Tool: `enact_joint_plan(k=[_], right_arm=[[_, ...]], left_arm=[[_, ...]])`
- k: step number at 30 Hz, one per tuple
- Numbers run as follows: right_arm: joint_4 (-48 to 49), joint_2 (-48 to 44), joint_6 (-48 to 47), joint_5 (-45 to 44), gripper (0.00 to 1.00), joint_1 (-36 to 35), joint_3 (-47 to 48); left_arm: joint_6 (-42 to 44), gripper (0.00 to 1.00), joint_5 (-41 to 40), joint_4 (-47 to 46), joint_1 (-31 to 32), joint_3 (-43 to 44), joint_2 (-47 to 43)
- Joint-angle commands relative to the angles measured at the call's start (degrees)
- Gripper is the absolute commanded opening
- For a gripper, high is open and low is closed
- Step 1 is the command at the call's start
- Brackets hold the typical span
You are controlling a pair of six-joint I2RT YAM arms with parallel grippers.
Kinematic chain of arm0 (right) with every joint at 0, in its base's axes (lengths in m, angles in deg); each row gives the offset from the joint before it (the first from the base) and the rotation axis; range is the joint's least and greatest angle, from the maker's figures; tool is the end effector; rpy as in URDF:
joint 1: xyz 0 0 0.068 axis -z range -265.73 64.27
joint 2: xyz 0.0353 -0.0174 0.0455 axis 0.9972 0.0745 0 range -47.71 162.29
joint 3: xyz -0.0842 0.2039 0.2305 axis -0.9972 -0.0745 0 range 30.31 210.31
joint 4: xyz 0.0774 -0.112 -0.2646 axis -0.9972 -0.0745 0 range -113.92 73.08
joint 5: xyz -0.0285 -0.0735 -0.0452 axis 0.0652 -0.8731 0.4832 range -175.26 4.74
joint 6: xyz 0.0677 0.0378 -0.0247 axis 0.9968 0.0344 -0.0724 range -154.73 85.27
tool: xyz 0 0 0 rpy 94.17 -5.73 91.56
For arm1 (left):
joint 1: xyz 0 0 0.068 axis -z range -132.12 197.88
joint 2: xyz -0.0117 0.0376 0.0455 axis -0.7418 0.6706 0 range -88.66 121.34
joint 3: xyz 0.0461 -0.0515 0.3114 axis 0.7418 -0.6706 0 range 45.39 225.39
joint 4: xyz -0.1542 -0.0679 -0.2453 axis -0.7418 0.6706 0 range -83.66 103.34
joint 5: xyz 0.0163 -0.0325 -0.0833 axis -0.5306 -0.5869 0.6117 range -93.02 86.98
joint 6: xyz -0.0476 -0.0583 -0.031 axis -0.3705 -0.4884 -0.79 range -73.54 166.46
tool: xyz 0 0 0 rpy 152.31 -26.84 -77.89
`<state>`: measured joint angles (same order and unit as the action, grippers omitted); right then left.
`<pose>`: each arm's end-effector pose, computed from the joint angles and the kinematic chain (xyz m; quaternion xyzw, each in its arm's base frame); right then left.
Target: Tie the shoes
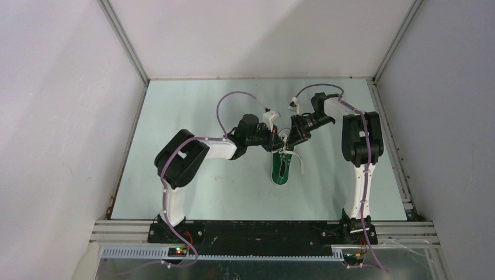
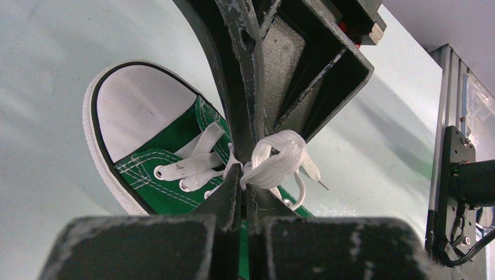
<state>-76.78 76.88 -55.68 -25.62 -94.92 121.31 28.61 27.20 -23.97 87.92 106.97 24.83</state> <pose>0.4437 0.1336 0.1538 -0.2111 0.8413 0.4971 0.0249 0.3536 -0.3434 0.1636 0.2974 0.7554 -0.4513 0.3706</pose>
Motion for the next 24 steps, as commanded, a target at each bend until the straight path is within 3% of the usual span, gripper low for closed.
enact_joint_plan(k=[1,14,17,21,24], right_arm=[[0.02,0.69,-0.16,3.44,0.32,-0.47,2.08],[-1.78,1.44,-2.57,8.6,0.22,-0.5,1.94],[-2.35,1.52,-3.44,9.41,0.13,-0.48,1.81],[-2.79,0.87,-4.34,9.14,0.0,-0.11,1.3],[-2.78,-0.05,-4.39,7.95,0.0,0.34,0.63]], left_arm=[[-0.47,0.0,1.46,-2.88,-0.08,-0.04,-2.44],[-1.45,0.0,2.63,-2.59,0.26,1.12,-1.08],[-1.65,0.02,2.38,-2.37,0.31,1.09,-1.09],[-1.03,0.16,1.2,-0.38,0.24,0.89,-2.03],[1.22,0.29,1.44,2.4,-0.13,0.89,-3.51]])
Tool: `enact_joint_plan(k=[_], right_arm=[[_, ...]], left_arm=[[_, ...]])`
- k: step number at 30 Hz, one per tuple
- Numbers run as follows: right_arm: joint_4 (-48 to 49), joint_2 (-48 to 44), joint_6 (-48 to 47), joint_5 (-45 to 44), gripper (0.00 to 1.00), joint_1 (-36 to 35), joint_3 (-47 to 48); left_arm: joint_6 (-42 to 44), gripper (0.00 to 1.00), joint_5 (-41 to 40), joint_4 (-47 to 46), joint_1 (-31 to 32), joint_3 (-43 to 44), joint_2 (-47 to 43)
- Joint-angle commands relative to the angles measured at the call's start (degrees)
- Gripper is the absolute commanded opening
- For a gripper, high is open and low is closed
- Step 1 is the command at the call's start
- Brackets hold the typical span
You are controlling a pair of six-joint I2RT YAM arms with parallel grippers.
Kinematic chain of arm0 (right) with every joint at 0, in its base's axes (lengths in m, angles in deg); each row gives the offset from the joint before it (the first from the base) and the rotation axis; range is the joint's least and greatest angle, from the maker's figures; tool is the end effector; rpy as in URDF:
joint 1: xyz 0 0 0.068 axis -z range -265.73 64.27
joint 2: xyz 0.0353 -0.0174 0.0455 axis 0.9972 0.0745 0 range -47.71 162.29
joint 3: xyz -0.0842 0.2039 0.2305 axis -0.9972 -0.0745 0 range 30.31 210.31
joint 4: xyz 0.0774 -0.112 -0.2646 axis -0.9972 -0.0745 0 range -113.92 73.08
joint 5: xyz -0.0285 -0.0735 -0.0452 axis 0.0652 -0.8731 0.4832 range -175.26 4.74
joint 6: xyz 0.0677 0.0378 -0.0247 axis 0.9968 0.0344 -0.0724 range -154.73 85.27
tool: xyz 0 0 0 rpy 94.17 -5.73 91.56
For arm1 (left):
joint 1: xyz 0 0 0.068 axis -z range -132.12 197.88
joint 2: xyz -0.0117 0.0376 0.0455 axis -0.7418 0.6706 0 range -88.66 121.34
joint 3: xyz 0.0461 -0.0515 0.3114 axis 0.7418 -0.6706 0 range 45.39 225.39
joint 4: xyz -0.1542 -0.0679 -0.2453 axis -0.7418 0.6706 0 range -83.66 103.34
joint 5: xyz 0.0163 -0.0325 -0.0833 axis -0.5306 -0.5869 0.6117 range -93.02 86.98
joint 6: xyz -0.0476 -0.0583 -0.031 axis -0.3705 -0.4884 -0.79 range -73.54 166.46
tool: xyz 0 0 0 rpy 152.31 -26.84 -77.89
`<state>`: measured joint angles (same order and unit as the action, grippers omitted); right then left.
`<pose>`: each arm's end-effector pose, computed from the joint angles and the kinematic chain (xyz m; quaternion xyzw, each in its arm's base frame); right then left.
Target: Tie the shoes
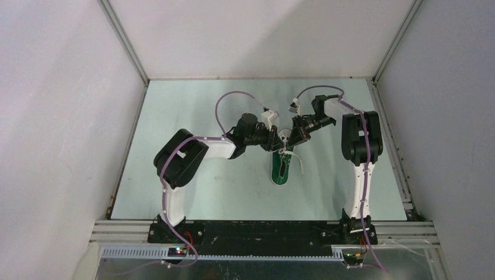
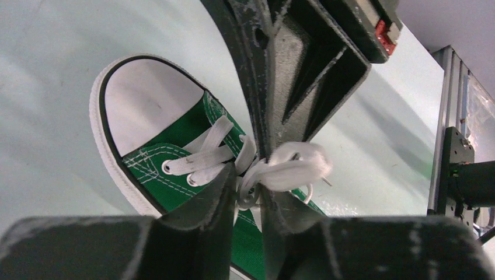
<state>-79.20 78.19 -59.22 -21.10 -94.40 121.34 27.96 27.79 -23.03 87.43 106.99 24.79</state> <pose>0.4415 0.1317 0.1492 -0.2096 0.8199 0.5323 0.0206 0.3553 -0.3401 0.1622 0.2915 0.7610 -0.4531 0.3613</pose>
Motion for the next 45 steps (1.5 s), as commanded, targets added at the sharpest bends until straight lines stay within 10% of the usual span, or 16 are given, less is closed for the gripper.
enact_joint_plan(k=[1,18,36,41,45], right_arm=[[-0.37,-1.72,-0.88,3.05,0.0,0.1,0.4],[0.75,-3.67,1.08,0.33,0.0,0.2,-1.16],[0.16,-4.02,1.3,0.08,0.0,0.58,-1.5],[0.04,-3.94,1.43,-0.67,0.0,0.65,-1.53],[0.03,-5.66,1.29,-2.05,0.0,1.61,-3.1]], left_arm=[[2.63,0.3,1.08,3.82,0.26,1.01,-4.24],[11.03,0.5,12.49,18.1,-2.62,6.76,-8.76],[47.03,0.5,11.34,42.12,2.37,19.74,-3.93],[36.82,0.1,12.43,38.15,1.01,18.22,-3.66],[25.6,0.0,8.9,29.13,-1.76,9.93,-7.46]])
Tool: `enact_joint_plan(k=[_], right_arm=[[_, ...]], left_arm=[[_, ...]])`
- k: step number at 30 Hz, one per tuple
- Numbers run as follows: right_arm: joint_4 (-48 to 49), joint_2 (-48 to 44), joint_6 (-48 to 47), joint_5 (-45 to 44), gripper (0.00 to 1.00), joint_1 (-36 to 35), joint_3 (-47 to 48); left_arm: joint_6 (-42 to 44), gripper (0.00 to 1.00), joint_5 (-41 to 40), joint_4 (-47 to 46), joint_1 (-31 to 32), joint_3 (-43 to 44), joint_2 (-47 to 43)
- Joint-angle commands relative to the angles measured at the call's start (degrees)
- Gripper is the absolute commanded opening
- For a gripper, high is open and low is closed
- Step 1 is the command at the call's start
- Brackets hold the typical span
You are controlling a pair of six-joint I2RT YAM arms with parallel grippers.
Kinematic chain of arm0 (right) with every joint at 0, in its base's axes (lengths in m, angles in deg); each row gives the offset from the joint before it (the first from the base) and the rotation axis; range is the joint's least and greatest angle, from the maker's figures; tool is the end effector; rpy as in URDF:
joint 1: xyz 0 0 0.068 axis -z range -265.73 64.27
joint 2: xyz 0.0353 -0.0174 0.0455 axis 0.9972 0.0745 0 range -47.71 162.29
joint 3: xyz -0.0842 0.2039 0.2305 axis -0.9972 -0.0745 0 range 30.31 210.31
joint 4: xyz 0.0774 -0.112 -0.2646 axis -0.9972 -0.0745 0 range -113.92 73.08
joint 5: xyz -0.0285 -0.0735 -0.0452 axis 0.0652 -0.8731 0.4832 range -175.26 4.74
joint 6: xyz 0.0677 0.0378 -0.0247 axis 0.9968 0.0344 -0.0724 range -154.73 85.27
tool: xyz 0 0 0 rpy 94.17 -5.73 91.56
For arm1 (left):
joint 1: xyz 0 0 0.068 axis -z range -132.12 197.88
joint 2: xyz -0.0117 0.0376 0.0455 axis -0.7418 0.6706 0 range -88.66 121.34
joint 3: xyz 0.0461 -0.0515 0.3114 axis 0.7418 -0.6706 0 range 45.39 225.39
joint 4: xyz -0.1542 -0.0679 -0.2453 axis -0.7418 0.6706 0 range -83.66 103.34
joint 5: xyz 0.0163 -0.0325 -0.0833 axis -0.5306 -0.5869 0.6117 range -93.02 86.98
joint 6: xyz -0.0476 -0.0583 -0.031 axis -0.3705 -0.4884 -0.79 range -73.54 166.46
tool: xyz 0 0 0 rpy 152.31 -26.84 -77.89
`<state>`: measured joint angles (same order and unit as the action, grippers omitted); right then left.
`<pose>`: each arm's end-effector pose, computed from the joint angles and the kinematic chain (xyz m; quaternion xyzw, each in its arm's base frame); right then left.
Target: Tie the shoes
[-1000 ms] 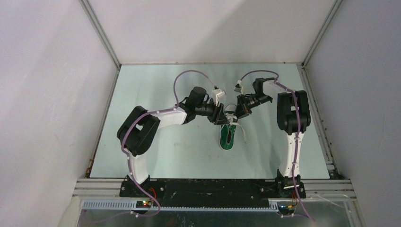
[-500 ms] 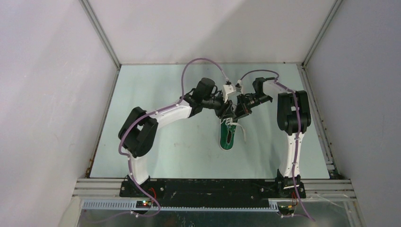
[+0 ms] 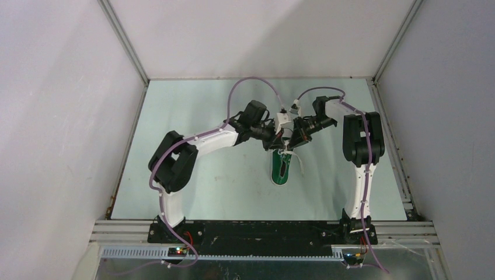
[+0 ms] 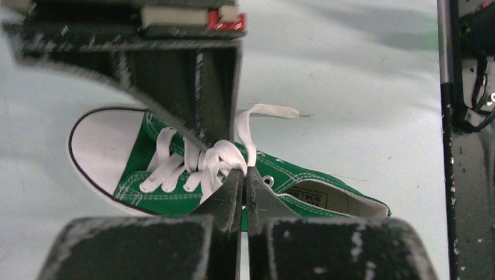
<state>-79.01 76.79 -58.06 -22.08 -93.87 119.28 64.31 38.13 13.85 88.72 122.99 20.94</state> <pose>0.4343 0.1258 0.1496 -0.1970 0.8275 0.5256 0.0129 0.3439 -0.3585 0.2269 0.5456 0.6647 -0.3911 0.3280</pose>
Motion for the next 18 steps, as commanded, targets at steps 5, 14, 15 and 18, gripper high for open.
enact_joint_plan(k=[5,14,15,18], right_arm=[[0.2,-7.24,0.18,-1.85,0.0,2.65,-4.79],[-0.29,-10.61,-0.54,-6.65,0.0,4.99,-9.82],[-0.53,-10.74,-0.89,-7.1,0.0,5.2,-10.06],[-0.34,-11.76,-1.34,-9.75,0.0,6.57,-11.3]], left_arm=[[-14.15,0.0,-2.2,-9.1,-5.59,-14.72,-7.79],[-13.61,0.0,-7.05,-5.32,-7.1,-18.77,-9.81],[-12.66,0.0,-8.25,-3.82,-7.2,-18.77,-9.96],[-11.28,0.0,-11.12,-0.95,-7.88,-18.96,-10.84]])
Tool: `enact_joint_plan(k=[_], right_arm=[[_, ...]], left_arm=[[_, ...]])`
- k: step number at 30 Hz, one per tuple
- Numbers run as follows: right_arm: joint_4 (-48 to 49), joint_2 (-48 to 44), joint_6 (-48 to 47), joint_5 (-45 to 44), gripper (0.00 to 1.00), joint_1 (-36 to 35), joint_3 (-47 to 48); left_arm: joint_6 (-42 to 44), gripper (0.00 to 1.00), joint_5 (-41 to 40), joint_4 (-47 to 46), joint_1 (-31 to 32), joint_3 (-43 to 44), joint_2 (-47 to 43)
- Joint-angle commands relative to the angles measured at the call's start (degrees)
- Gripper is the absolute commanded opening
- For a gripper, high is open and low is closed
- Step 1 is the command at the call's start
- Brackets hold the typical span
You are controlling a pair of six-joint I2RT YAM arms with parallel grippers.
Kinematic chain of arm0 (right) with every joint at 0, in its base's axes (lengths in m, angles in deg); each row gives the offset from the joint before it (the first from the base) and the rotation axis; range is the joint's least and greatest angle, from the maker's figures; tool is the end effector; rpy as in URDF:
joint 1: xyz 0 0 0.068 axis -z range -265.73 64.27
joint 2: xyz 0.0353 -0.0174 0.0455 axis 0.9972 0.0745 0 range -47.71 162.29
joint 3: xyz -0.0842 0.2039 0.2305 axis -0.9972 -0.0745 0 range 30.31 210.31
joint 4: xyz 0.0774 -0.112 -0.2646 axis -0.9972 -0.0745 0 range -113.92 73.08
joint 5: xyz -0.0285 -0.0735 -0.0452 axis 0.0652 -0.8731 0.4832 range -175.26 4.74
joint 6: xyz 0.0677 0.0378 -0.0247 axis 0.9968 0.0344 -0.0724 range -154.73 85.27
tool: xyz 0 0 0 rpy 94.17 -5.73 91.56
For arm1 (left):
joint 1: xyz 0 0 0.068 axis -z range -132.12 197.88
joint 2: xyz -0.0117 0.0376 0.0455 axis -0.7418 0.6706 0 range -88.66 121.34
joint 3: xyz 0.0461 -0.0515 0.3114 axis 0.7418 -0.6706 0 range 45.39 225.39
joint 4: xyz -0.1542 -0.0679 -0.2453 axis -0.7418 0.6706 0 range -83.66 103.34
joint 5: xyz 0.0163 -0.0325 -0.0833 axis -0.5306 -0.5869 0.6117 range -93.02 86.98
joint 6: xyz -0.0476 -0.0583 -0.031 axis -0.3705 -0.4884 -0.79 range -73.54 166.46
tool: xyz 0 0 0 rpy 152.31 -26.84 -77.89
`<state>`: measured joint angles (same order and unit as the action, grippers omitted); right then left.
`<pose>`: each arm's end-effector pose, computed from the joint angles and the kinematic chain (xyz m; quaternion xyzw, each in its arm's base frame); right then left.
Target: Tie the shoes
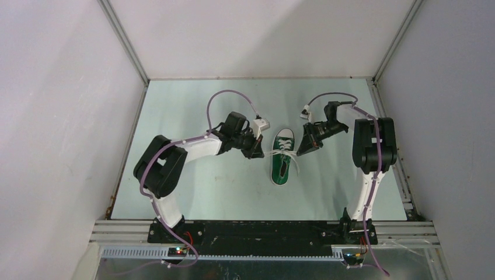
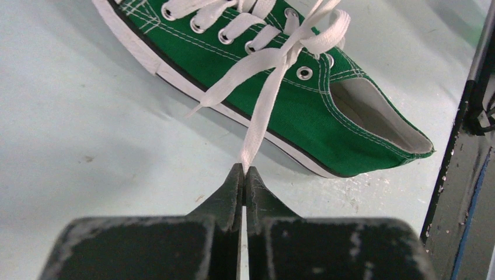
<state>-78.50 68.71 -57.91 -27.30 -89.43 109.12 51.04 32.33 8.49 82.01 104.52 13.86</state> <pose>0.3970 0.0857 0.1572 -0.1650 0.8571 0.4878 0.0126 0.3304 -0.2732 0.1728 0.4006 0.7941 -0.3637 0.2769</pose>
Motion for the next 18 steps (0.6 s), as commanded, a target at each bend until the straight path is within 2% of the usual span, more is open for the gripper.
enact_joint_plan(k=[1,10,18], right_arm=[[-0.65,-3.97,-1.46,-5.4,0.0,2.83,-1.39],[0.53,-7.58,-1.68,-11.67,0.0,5.92,-3.35],[2.71,-7.98,-0.7,-16.96,0.0,9.03,-3.77]], left_arm=[[2.27,0.0,-6.36,5.4,-1.87,-0.86,-4.05],[5.54,0.0,-8.76,11.07,-6.08,-1.83,-6.01],[0.85,0.0,-10.57,12.72,-6.87,-2.23,-5.13]])
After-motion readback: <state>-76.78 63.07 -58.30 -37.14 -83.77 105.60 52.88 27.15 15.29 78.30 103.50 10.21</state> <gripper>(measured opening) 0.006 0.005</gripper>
